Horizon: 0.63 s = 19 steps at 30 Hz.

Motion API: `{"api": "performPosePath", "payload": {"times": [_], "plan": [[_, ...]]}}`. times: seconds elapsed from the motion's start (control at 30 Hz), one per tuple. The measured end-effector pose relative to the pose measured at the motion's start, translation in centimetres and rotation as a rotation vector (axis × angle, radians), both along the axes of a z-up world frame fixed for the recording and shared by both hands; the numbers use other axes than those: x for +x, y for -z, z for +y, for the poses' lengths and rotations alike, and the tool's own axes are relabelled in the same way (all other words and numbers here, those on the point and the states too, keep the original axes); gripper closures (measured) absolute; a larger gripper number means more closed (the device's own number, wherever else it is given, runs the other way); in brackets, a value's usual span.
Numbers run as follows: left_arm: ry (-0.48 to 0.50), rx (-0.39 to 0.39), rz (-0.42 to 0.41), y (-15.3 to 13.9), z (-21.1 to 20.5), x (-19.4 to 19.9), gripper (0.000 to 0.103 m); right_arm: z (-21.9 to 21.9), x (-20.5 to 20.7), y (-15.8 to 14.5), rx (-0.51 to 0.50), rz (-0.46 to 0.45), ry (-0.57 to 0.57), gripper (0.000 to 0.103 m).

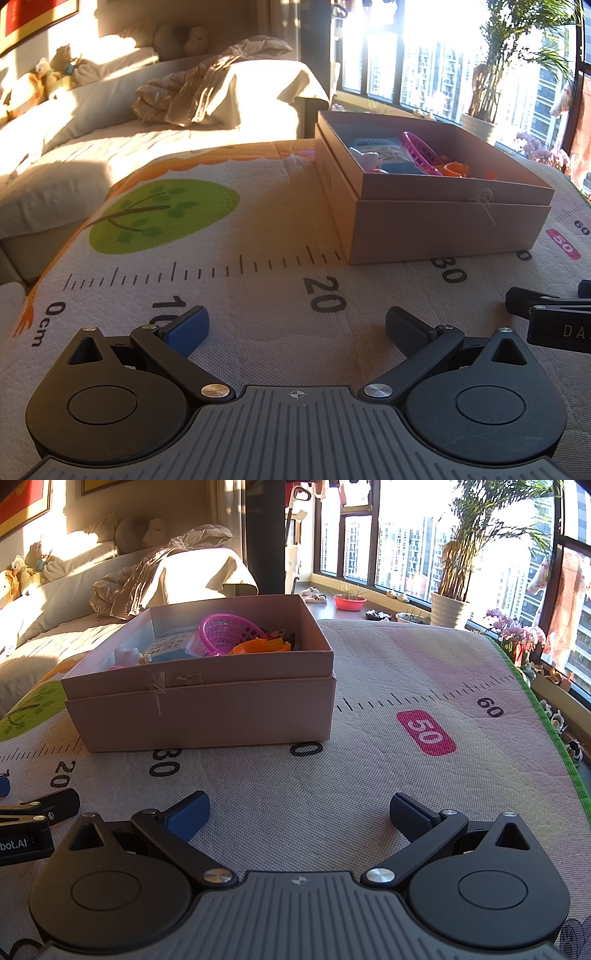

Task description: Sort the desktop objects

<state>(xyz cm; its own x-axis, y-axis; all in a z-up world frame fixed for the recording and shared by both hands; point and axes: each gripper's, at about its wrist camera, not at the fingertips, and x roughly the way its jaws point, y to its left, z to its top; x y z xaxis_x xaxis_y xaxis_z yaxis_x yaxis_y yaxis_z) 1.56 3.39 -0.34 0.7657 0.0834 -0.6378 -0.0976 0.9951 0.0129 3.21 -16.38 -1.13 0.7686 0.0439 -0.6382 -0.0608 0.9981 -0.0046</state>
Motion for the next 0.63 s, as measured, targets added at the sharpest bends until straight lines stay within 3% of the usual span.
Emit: {"api": "performPosePath", "payload": {"times": [0.63], "plan": [[0.005,-0.005,0.008,-0.07,0.03,0.23,0.0,0.04,-0.01,0.02,0.0,0.0,0.0,0.0]]}}
